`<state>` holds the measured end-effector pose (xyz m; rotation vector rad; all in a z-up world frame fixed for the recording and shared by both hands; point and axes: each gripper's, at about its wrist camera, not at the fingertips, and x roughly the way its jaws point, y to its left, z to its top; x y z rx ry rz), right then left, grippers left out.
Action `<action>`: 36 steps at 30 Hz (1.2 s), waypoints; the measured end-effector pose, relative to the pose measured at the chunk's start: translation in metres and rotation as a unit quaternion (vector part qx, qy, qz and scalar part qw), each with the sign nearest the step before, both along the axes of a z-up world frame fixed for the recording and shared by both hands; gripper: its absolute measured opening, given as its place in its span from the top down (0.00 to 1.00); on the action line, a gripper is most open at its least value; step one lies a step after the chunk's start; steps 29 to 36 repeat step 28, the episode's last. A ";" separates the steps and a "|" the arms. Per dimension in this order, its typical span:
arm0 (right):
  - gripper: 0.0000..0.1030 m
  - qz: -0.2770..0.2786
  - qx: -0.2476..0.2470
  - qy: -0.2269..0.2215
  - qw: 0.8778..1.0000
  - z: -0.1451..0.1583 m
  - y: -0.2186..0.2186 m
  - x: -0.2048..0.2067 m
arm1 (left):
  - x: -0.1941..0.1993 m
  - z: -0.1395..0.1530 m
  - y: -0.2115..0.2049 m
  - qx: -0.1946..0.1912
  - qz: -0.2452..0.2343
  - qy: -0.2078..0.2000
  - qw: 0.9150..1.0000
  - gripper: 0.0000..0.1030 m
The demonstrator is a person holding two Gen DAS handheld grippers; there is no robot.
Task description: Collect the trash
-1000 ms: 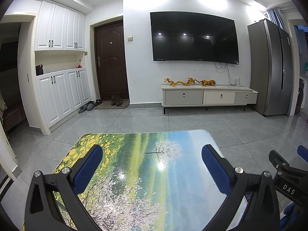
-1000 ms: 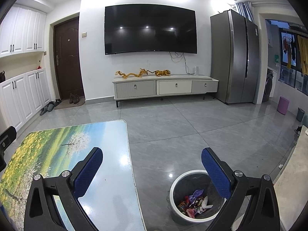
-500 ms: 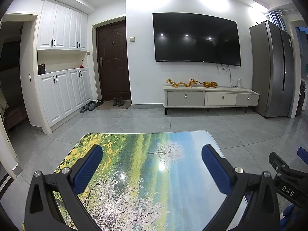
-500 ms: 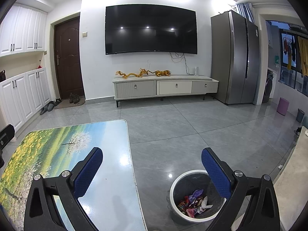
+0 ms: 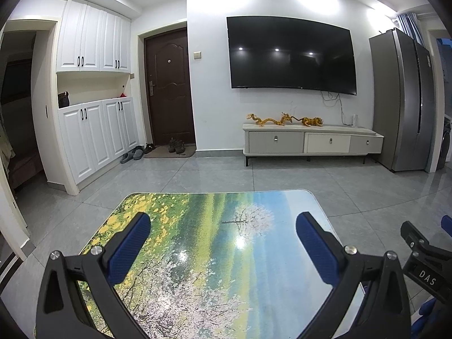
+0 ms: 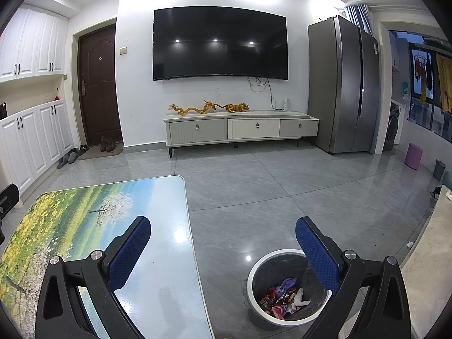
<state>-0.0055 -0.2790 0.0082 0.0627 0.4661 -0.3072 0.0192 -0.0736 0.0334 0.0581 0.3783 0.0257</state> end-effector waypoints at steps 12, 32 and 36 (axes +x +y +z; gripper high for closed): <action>0.00 -0.021 -0.011 -0.006 1.000 0.000 -0.007 -0.002 | 0.001 -0.004 0.000 0.004 0.009 0.006 1.000 0.00; 0.00 -0.026 -0.014 -0.009 1.000 -0.001 -0.007 -0.005 | 0.004 -0.008 0.001 0.000 0.016 0.010 1.000 0.00; 0.00 -0.026 -0.014 -0.009 1.000 -0.001 -0.007 -0.005 | 0.004 -0.008 0.001 0.000 0.016 0.010 1.000 0.00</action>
